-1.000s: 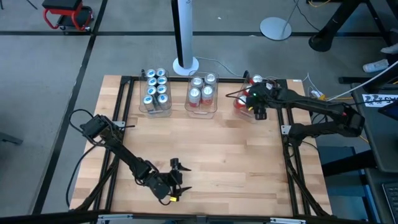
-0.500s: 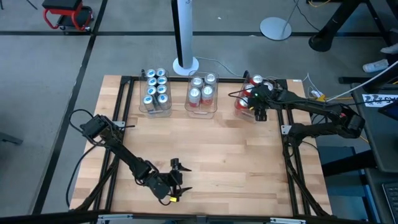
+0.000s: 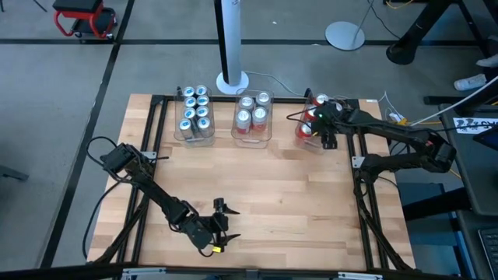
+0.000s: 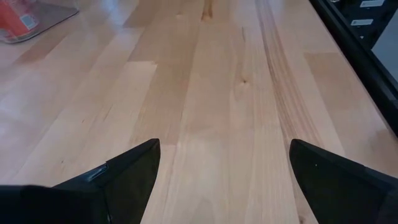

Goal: Sort soda cans
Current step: Put the red soda can into the right transparent bin, then return to Home Position

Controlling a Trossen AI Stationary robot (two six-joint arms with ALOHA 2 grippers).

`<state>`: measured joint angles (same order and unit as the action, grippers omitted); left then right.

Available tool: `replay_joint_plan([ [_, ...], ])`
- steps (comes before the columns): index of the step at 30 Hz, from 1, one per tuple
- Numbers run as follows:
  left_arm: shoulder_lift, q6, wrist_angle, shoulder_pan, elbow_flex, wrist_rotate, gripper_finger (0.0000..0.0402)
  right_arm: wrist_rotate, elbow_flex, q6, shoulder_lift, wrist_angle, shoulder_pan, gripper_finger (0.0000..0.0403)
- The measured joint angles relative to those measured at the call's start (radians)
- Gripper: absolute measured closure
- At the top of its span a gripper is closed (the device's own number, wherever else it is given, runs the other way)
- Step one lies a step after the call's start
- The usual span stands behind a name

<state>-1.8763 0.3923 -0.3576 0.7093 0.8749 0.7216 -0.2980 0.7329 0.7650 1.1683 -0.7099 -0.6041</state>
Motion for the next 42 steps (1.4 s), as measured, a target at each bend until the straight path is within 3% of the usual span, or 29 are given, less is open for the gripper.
replay_joint_plan([
  [7, 0.000, 0.000, 0.000, 0.000, 0.000, 0.000, 0.0057, -0.052, 0.062, -0.043, -0.001, -0.134, 0.000, 0.0061],
  [12, 0.000, 0.001, 0.001, 0.000, 0.000, 0.000, 0.0057, -0.015, 0.044, -0.051, -0.001, -0.135, 0.001, 0.0061],
  [20, 0.000, 0.002, 0.000, 0.000, 0.000, 0.000, 0.0057, -0.058, 0.040, -0.021, -0.002, -0.126, 0.001, 0.0061],
  [25, 0.000, 0.001, 0.000, 0.000, 0.000, 0.000, 0.0057, -0.108, 0.111, -0.008, -0.013, -0.159, 0.001, 0.0061],
  [30, 0.000, 0.001, -0.001, 0.000, 0.000, 0.000, 0.0057, -0.049, 0.185, -0.008, -0.014, -0.215, 0.002, 0.0061],
  [36, 0.003, 0.001, 0.000, 0.000, 0.000, 0.018, 0.0057, 0.000, 0.334, -0.025, -0.013, -0.398, 0.016, 0.0061],
  [40, 0.044, -0.061, -0.004, 0.000, -0.001, 0.035, 0.0057, 0.033, 0.407, -0.042, -0.044, -0.404, 0.124, 0.0061],
  [42, 0.080, -0.112, 0.004, -0.004, -0.001, 0.036, 0.0057, 0.113, 0.408, -0.008, -0.068, -0.334, 0.204, 0.0061],
])
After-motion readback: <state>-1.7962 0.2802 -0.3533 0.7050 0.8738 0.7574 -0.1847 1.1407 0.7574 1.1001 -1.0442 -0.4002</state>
